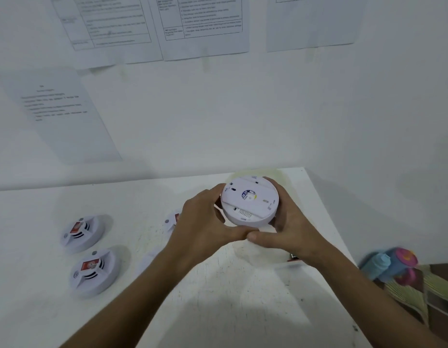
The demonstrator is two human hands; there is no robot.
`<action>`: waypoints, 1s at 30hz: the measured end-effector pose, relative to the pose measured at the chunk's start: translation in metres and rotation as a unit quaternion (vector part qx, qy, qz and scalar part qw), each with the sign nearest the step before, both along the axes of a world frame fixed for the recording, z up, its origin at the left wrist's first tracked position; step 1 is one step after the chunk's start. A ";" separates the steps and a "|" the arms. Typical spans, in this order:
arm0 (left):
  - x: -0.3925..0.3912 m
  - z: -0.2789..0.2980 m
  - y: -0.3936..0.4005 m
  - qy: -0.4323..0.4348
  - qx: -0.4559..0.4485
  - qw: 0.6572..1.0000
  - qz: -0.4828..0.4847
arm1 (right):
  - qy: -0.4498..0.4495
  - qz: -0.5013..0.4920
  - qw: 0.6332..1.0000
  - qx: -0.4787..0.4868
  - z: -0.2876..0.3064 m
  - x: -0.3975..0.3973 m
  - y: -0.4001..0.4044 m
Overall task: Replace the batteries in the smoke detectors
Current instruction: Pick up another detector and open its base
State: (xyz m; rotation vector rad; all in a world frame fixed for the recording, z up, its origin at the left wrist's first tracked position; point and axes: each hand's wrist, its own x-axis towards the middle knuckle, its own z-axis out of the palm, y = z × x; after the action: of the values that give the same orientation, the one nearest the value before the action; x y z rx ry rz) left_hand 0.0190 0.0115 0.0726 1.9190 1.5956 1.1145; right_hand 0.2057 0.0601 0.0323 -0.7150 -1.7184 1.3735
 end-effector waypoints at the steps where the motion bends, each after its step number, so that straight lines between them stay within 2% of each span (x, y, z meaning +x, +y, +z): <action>1: 0.001 -0.002 -0.001 0.000 -0.006 1.000 0.008 | -0.011 -0.009 1.000 0.008 0.000 -0.001 0.001; 6: -0.017 0.002 -0.003 0.047 -0.088 0.992 -0.081 | -0.051 -0.051 0.996 0.044 0.004 0.010 0.009; 13: -0.025 0.022 0.001 0.085 -0.084 0.983 -0.142 | -0.072 -0.010 0.996 0.058 0.007 0.012 0.004; 18: -0.022 0.023 0.006 0.168 -0.064 0.976 -0.119 | -0.080 0.009 0.995 0.055 0.004 0.007 0.000; 25: -0.021 0.016 0.005 0.155 -0.057 0.981 -0.102 | -0.074 0.007 0.995 0.066 -0.007 0.002 -0.002; 30: -0.017 0.008 0.003 0.189 -0.032 0.978 -0.083 | -0.073 0.004 0.996 0.059 -0.017 -0.002 -0.002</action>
State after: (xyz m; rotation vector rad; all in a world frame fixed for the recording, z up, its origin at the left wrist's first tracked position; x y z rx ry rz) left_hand 0.0018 0.0146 0.0803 2.2707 1.5941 0.6496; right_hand 0.2037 0.0579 0.0151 -0.7583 -1.9006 1.2390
